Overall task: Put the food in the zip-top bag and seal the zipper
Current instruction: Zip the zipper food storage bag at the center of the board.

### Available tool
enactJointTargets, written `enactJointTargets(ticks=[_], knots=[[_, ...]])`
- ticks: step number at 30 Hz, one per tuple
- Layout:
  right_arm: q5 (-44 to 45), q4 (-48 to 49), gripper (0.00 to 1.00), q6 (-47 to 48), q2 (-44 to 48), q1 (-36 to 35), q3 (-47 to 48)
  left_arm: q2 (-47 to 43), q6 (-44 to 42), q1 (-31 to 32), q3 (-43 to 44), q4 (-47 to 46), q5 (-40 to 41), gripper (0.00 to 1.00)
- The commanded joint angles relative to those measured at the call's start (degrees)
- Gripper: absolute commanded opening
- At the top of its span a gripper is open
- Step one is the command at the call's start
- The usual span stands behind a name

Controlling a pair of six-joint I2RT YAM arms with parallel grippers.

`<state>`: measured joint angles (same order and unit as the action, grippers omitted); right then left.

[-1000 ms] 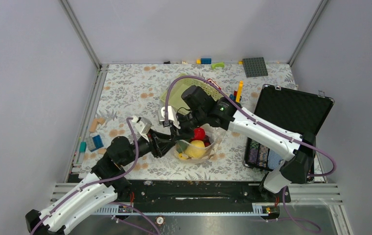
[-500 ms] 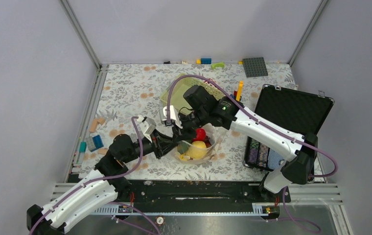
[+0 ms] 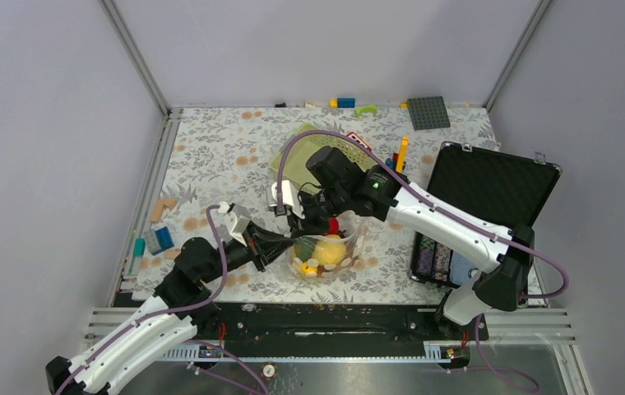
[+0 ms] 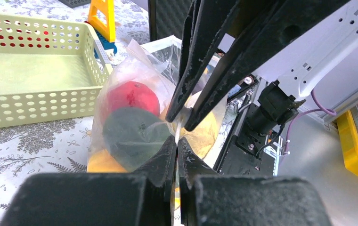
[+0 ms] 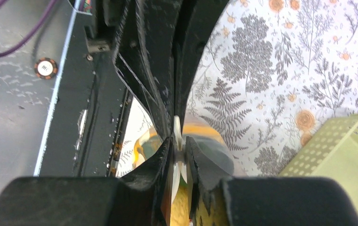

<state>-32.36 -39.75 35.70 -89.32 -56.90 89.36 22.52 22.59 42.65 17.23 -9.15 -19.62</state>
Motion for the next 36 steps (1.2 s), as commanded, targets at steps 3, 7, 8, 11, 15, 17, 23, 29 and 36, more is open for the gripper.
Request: enactJointTargets(ticks=[3,7,8,11,15,17,23,29,36], knots=[[7.70,-8.61,0.05,2.83,-1.69,0.51,1.71,-4.83,1.13,-0.02,-0.06,-4.06,4.04,0.00],[8.57,-9.26,0.05,3.04,-1.89,0.57,1.78,-4.85,0.56,0.00,-0.01,-3.37,4.87,0.00],[9.46,-9.67,0.05,3.12,-1.71,0.57,1.66,-4.98,0.53,0.03,0.01,-3.07,5.01,0.00],[12.74,-10.23,0.05,3.17,-0.62,0.77,0.41,-5.55,0.36,0.00,0.07,-1.42,6.19,0.00],[15.95,-10.70,0.05,3.28,1.89,1.84,-1.35,-6.68,0.26,0.03,0.26,1.38,9.44,0.00],[16.48,-10.92,0.05,3.37,2.86,2.66,-1.99,-7.30,0.46,0.02,0.19,2.32,11.12,0.00],[17.99,-11.06,0.05,2.91,4.70,5.34,-3.87,-8.43,0.48,0.05,0.31,5.12,13.93,0.00],[18.89,-11.08,0.05,2.24,5.96,7.09,-5.33,-9.19,1.52,0.06,-0.21,6.52,17.55,0.00],[22.15,-11.07,0.05,2.02,8.19,8.65,-7.26,-11.19,1.74,-0.01,-0.44,8.32,21.32,0.00]])
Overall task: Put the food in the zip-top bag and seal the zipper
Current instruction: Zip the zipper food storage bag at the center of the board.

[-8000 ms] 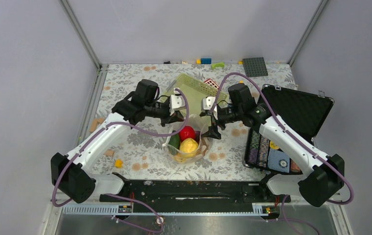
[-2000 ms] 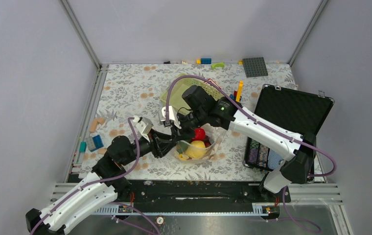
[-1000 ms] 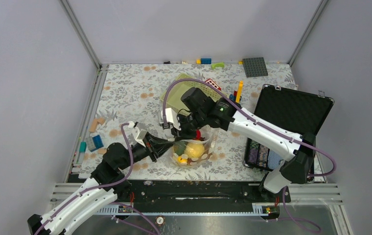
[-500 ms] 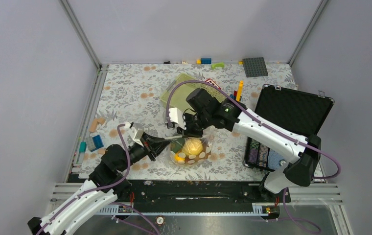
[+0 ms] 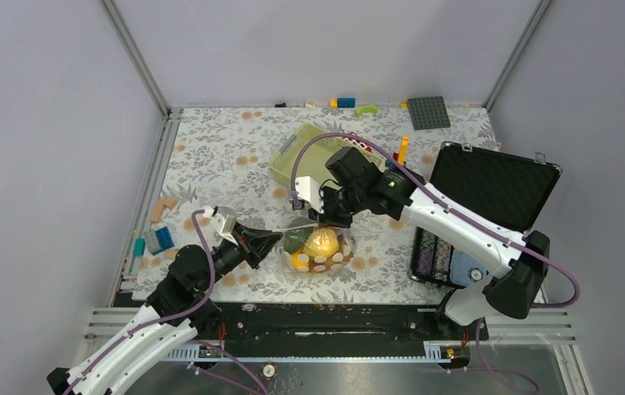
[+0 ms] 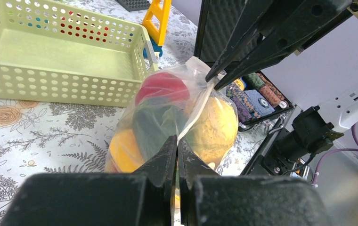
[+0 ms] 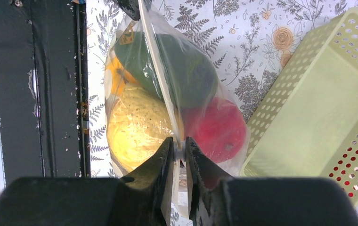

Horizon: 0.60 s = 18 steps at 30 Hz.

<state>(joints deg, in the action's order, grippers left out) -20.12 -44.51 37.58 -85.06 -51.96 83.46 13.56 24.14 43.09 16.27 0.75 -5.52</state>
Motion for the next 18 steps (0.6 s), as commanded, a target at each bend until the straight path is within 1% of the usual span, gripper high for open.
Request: enactJointTargets(ticks=[1,7,14,16,18], knots=[[10.14,-6.35,0.05,0.05,4.21,4.04,-1.63,-2.50,0.27,-0.40,0.55,-1.31,7.80,0.00],[12.93,-6.30,0.05,-0.36,4.86,5.55,-3.10,-3.58,0.64,-0.41,0.43,-0.85,11.15,0.00],[16.68,-6.34,0.05,-1.62,3.24,7.38,-3.52,-4.76,0.95,-0.45,0.51,1.04,14.67,0.00],[16.37,-6.36,0.05,-1.71,3.25,7.63,-3.69,-4.94,1.16,-0.42,0.53,1.03,14.38,0.00],[12.61,-6.27,0.03,-1.41,2.97,7.58,-2.99,-3.98,0.88,-0.40,0.85,0.45,12.26,0.00]])
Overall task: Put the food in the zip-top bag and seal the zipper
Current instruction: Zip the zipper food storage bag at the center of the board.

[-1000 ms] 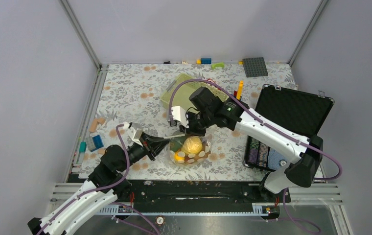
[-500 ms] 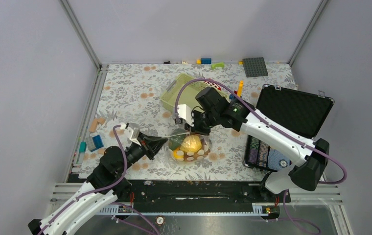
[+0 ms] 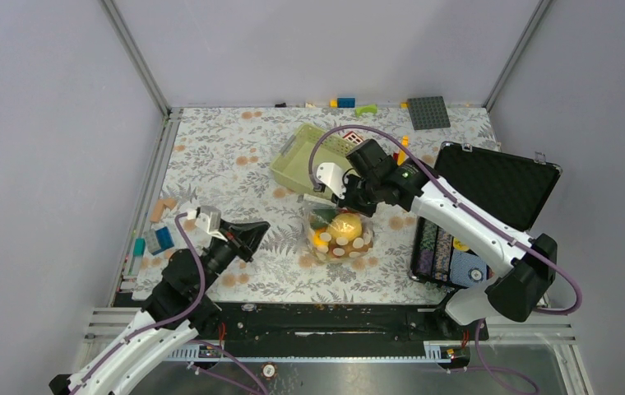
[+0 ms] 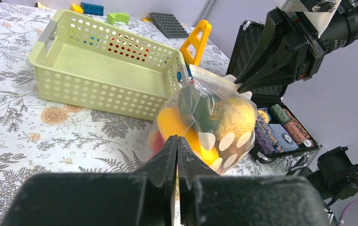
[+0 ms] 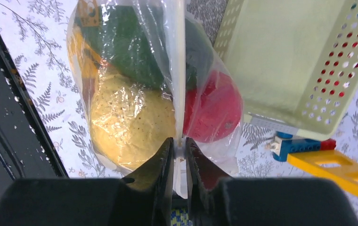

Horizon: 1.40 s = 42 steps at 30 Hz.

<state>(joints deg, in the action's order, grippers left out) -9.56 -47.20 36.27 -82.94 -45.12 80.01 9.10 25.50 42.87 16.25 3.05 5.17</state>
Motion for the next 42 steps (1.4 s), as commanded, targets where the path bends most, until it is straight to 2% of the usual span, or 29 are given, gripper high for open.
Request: enactJointTargets(ticks=[1,2,3,6,7,10,16,20,23,27,30,39,42], knots=[[-0.86,-3.66,0.02,0.20,0.69,0.75,1.14,1.37,-0.53,-0.23,1.59,-1.98,0.18,0.00],[-3.30,-3.46,0.00,0.39,0.62,0.82,1.99,3.19,-0.70,-0.23,2.59,-2.06,-1.47,0.01],[-5.61,-3.15,0.00,0.62,0.74,0.80,2.69,4.87,-0.90,-0.24,3.69,-2.27,-3.09,0.16],[-11.41,-0.81,0.00,1.75,2.12,0.79,3.07,10.25,-1.92,-0.21,6.83,-3.53,-7.44,0.94],[-12.97,-0.46,0.00,2.47,2.71,0.76,3.12,11.88,-2.09,-0.22,7.59,-4.81,-8.02,0.98],[-18.13,-0.88,0.00,4.26,4.68,0.76,3.45,15.79,-2.60,-0.17,9.22,-7.54,-9.90,0.99],[-26.29,-3.65,0.00,5.49,7.68,0.69,5.32,20.26,-7.37,-0.16,12.03,-11.54,-22.68,0.99],[-26.65,-5.32,0.00,6.23,7.94,0.58,5.66,23.30,-16.00,-0.17,17.58,-7.57,-28.01,0.99],[-26.26,-6.87,0.00,6.78,7.24,0.58,5.79,26.35,-20.69,-0.22,23.72,-2.73,-27.29,0.99],[-27.59,-6.31,0.00,6.08,6.59,0.58,6.20,31.15,-27.43,-0.22,27.19,0.25,-36.57,0.99],[-27.10,-4.47,0.00,4.18,6.44,0.48,6.16,36.15,-25.81,-0.09,28.93,0.29,-40.14,0.99],[-27.61,-1.74,0.00,2.86,6.72,0.04,4.03,44.32,-22.84,1.70,29.26,-1.88,-42.30,0.99],[-28.38,-0.94,0.00,2.77,6.91,0.04,3.37,45.94,-22.59,2.40,29.25,-2.75,-41.83,0.94]])
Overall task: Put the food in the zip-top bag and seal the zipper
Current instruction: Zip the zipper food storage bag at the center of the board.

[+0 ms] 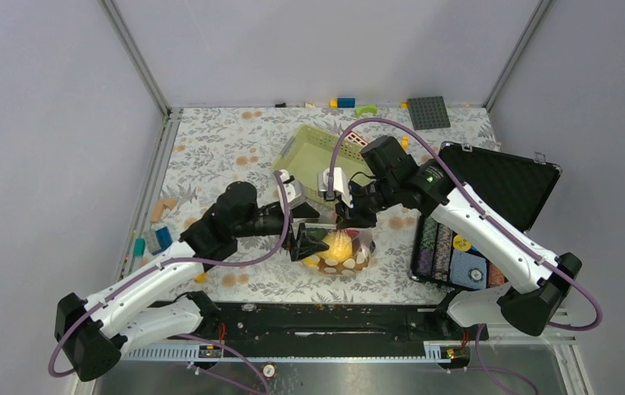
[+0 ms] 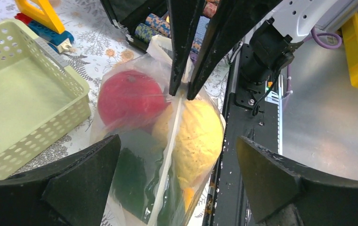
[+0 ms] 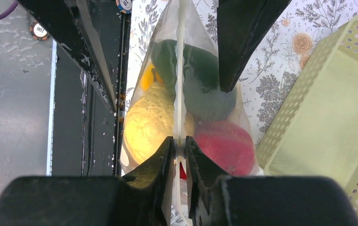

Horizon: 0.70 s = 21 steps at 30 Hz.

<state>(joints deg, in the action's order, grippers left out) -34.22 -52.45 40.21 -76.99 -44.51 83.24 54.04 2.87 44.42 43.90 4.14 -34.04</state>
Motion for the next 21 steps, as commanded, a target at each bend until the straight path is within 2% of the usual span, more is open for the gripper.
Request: enactJointTargets(ticks=[1,4,7,11,13,14,15,19,21], knots=[[-3.86,4.48,0.00,-1.18,0.94,-0.58,0.01,1.53,0.05,0.98,1.73,-3.80,-2.60,0.91],[-3.61,4.57,0.00,-1.42,0.96,-0.58,-0.10,2.43,-0.21,1.48,1.80,-3.02,-1.91,0.82],[-3.63,5.15,0.00,-1.58,1.00,-0.58,-0.52,2.50,0.01,2.11,1.56,-3.00,-1.08,0.68],[-3.79,5.92,0.00,-1.92,0.94,-0.58,-0.92,2.80,-1.21,4.03,1.10,-2.66,1.29,0.42],[-3.60,5.92,0.00,-1.77,1.05,-0.62,-1.18,3.01,-1.05,4.47,1.11,-2.40,3.04,0.20],[-3.39,5.88,0.00,-1.73,1.14,-0.58,-1.44,3.00,-1.03,4.51,1.19,-2.20,3.67,0.05],[-3.14,5.91,0.00,-1.64,1.24,-0.58,-1.68,2.89,-0.84,4.56,1.12,-2.06,4.36,0.00],[-0.81,5.22,0.00,0.03,1.74,-0.58,-3.08,-0.59,0.01,4.60,-1.38,-3.70,8.15,0.00],[2.53,4.57,0.00,0.38,1.43,-0.58,-3.47,-3.93,1.83,4.60,-3.86,-6.88,12.55,0.00]])
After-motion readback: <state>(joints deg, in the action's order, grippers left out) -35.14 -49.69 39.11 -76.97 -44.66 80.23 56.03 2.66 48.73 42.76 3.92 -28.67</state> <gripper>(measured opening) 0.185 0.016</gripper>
